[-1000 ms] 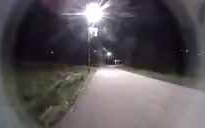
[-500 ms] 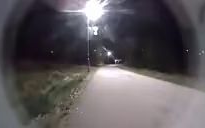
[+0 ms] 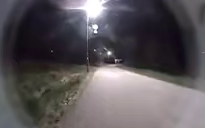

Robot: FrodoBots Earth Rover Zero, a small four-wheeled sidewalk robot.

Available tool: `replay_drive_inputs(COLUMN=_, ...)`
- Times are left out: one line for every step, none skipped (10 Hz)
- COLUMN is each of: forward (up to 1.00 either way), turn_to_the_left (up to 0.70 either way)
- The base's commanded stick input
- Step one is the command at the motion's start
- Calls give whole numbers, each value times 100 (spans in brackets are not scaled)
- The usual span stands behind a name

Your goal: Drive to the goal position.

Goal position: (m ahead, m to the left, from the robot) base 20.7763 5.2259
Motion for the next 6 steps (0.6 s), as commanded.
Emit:
replay_drive_inputs(forward=70, turn_to_the_left=1)
replay_drive_inputs(forward=70, turn_to_the_left=1)
replay_drive_inputs(forward=70, turn_to_the_left=1)
replay_drive_inputs(forward=70, turn_to_the_left=1)
replay_drive_inputs(forward=70, turn_to_the_left=1)
replay_drive_inputs(forward=70, turn_to_the_left=1)
